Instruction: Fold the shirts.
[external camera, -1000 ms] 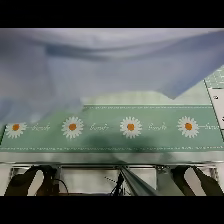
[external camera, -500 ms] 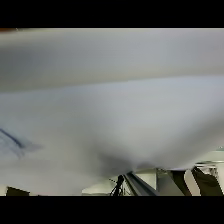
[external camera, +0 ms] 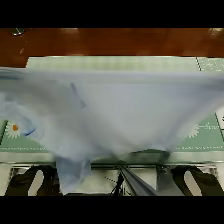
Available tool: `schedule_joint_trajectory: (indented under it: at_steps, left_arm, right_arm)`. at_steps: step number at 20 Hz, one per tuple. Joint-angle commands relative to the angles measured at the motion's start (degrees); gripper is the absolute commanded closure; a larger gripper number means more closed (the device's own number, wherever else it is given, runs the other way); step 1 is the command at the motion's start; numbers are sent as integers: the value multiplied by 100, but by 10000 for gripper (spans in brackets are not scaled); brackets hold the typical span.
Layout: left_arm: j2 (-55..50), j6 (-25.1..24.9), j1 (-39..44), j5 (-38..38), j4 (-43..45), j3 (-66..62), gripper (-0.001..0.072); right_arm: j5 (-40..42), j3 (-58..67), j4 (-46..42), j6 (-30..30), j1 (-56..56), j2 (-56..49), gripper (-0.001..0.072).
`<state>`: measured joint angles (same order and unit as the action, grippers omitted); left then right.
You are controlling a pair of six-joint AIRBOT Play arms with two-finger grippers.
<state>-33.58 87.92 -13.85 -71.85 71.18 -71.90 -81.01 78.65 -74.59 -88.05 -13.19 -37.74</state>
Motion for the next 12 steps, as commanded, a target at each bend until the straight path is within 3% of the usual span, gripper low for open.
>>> schedule_joint_trajectory:
  at_steps: [1,6,9,12]
  left_arm:
    - [-1300,-245,35,1034,-782,688,683]
    - [-3628,-345,560,2345,-973,20,682]
    - [-4983,-330,756,2428,-975,-872,683]
    - [-5952,70,782,2328,-1054,-1661,683]
  right_arm:
    - [1185,-951,385,313,20,-1019,691]
    - [2358,-588,1668,977,20,-3716,691]
    - [2490,568,1904,1110,48,-5252,691]
    - [2122,1895,1875,728,83,-6411,691]
